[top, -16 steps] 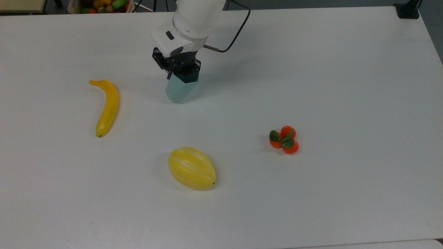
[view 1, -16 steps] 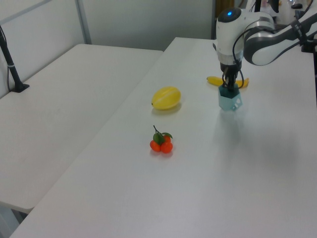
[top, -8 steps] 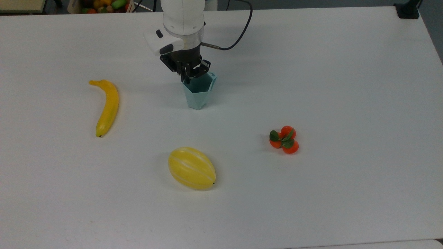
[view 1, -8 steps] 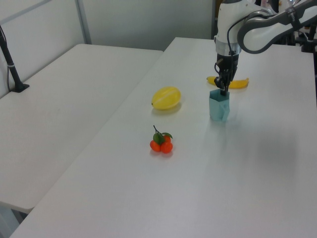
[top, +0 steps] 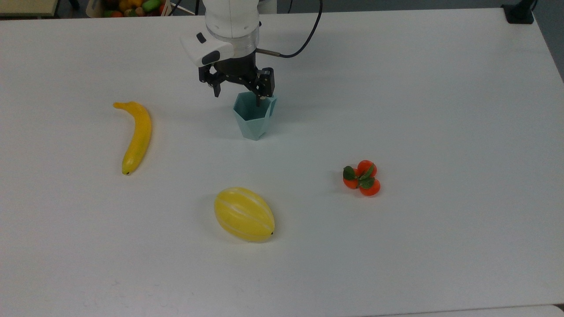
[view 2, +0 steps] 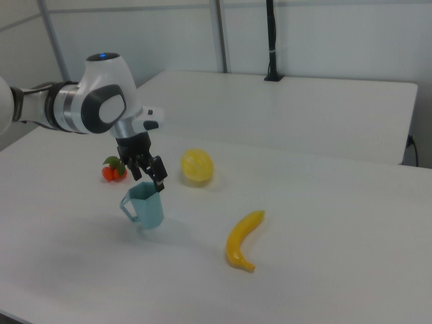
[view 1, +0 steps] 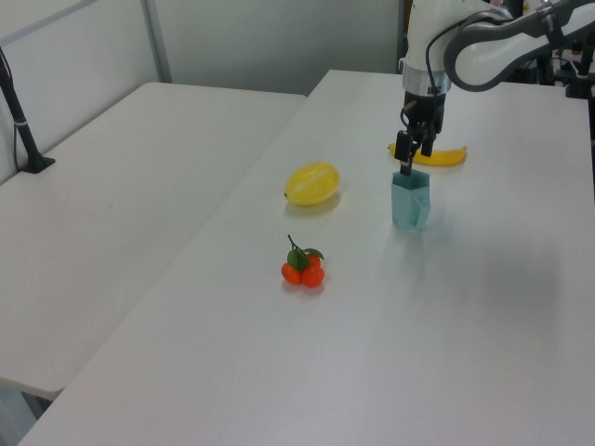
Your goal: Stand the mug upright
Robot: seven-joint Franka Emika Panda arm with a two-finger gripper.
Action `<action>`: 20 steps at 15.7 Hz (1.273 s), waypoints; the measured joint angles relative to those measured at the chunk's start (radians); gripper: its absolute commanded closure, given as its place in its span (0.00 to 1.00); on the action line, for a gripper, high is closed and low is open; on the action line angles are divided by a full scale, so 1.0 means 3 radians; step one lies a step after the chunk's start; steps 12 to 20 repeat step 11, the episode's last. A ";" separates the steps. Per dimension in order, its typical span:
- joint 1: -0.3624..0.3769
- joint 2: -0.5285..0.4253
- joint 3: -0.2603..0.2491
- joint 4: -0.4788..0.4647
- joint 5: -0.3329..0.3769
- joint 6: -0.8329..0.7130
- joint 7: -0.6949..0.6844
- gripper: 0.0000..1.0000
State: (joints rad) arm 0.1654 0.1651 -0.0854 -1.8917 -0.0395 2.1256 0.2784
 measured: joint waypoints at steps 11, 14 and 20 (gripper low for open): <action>-0.0443 -0.0711 -0.0019 0.0336 0.0029 -0.1006 -0.0290 0.00; -0.0443 -0.0711 -0.0019 0.0336 0.0029 -0.1006 -0.0290 0.00; -0.0443 -0.0711 -0.0019 0.0336 0.0029 -0.1006 -0.0290 0.00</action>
